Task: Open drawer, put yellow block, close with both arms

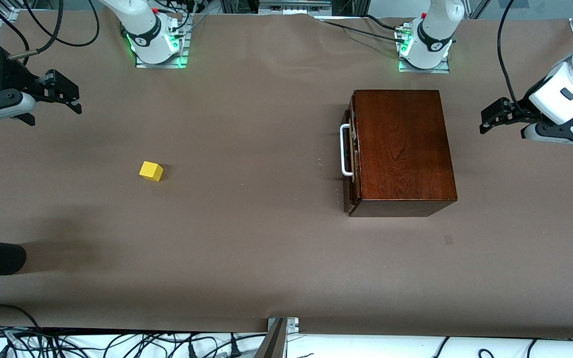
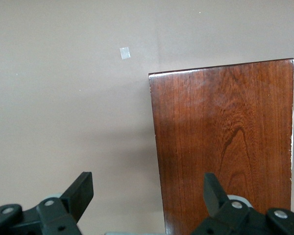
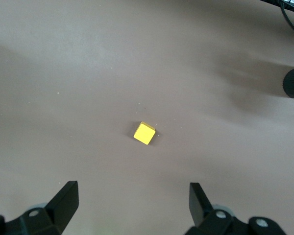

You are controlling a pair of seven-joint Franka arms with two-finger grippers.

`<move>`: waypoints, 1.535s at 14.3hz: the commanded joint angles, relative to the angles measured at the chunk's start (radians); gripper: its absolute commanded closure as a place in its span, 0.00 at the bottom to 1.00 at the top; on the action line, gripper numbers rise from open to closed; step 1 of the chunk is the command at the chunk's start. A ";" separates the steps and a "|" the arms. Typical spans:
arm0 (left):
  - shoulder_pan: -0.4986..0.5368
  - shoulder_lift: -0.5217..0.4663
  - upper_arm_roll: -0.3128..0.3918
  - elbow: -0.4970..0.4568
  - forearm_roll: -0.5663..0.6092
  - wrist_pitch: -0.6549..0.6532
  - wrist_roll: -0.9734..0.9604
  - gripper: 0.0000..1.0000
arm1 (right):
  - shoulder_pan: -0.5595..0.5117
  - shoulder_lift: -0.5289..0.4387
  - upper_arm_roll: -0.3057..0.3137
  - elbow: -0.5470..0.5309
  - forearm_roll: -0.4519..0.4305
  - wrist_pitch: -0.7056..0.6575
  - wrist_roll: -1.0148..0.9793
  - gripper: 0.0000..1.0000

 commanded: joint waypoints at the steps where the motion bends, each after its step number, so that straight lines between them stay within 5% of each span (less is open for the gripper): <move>1: -0.008 0.019 -0.001 0.040 0.020 -0.043 -0.010 0.00 | -0.002 -0.003 -0.002 0.001 0.010 -0.008 -0.008 0.00; 12: -0.014 0.047 -0.006 0.046 0.014 -0.068 0.012 0.00 | -0.003 -0.008 -0.004 0.002 0.010 -0.018 -0.012 0.00; 16: -0.034 0.076 -0.159 0.047 0.019 -0.063 -0.110 0.00 | -0.003 -0.006 -0.009 0.002 0.010 -0.017 -0.011 0.00; 22: -0.060 0.252 -0.380 0.046 0.103 0.192 -0.434 0.00 | -0.001 -0.006 -0.018 0.005 0.012 -0.015 -0.011 0.00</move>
